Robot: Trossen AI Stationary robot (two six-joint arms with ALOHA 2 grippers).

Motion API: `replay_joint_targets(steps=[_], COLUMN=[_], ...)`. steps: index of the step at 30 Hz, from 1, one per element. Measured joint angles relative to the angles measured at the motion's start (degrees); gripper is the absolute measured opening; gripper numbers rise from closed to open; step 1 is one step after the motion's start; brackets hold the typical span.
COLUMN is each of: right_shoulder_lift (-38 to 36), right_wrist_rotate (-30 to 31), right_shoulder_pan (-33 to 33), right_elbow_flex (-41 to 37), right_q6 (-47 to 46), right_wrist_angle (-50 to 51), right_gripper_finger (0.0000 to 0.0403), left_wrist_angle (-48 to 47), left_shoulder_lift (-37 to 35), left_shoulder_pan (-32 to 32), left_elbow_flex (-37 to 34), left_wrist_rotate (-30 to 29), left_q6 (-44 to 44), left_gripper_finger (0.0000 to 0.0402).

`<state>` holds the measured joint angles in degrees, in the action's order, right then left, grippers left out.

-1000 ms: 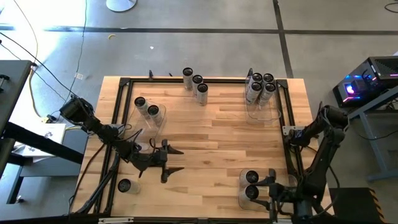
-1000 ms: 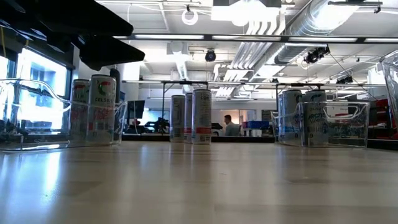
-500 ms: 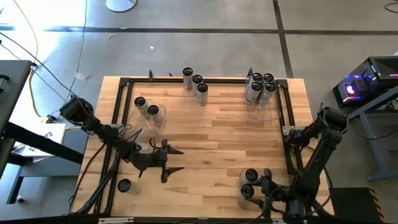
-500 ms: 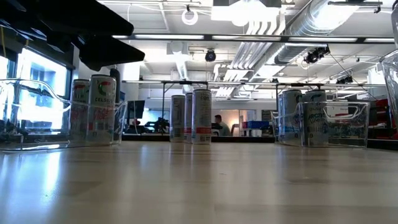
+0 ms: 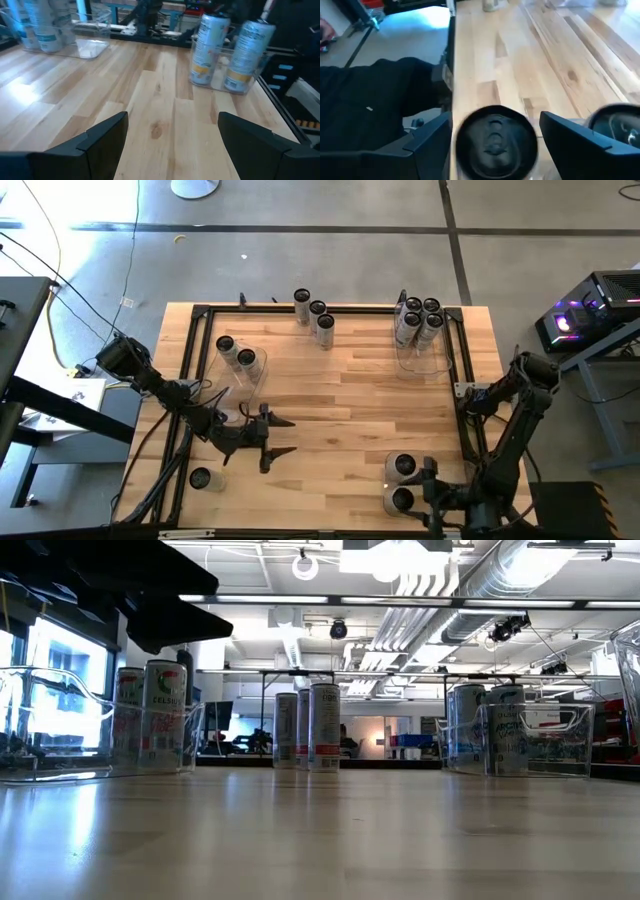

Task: Sort soda cans
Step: Put the white-yellow soda can into the bottom transparent bin, then put the white-pink soda can into the middle transparent bin

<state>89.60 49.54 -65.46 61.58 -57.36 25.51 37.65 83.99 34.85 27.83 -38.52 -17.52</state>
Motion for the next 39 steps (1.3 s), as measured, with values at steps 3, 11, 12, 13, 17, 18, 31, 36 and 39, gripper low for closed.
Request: replay_joint_targets(steps=[3, 11, 12, 13, 17, 18, 31, 36, 39], right_shoulder_lift=[0.01, -0.03, -0.34, -0.83, -2.09, -2.08, 1.12, 0.57, -0.24], right_wrist_rotate=[0.2, 13.48, 14.26, 12.26, -0.4, -3.45, -21.25, -26.89, -28.38], right_shoulder_pan=[-0.23, 1.45, 3.61, 6.81, 22.76, 26.81, 73.08, 77.8, 79.69], right_elbow_flex=[2.11, 7.4, 8.07, 8.89, 10.8, 10.78, 10.64, 6.5, -1.84], right_q6=[3.17, 21.11, 22.79, 24.21, 39.52, 44.26, 54.38, 60.66, 62.86], right_wrist_angle=[1.01, 2.82, 4.34, 6.38, 7.25, 6.14, -6.17, -10.66, -18.91], right_gripper_finger=[0.0294, 0.0295, 0.0294, 0.0294, 0.0291, 0.0291, 0.0291, 0.0291, 0.0291], left_wrist_angle=[0.07, 3.08, 3.03, 3.01, 1.06, 0.47, -11.46, -10.82, -9.8], left_shoulder_lift=[0.0, 0.0, 0.0, 0.0, -0.64, -1.01, -7.04, -7.06, -7.08], left_shoulder_pan=[0.07, -0.47, -1.13, -2.03, -7.73, -9.35, -29.05, -29.13, -29.0], left_elbow_flex=[0.0, 2.41, 3.18, 3.97, 6.61, 6.88, 1.53, -0.07, -0.07], left_wrist_rotate=[-1.63, -4.46, -4.24, -3.72, 0.5, 1.33, 10.77, 10.83, 10.84], left_q6=[-0.31, 4.05, 4.83, 5.91, 9.9, 10.67, 6.69, 7.19, 7.19], left_gripper_finger=[0.0303, 0.0303, 0.0303, 0.0303, 0.0303, 0.0303, 0.0303, 0.0303, 0.0303])
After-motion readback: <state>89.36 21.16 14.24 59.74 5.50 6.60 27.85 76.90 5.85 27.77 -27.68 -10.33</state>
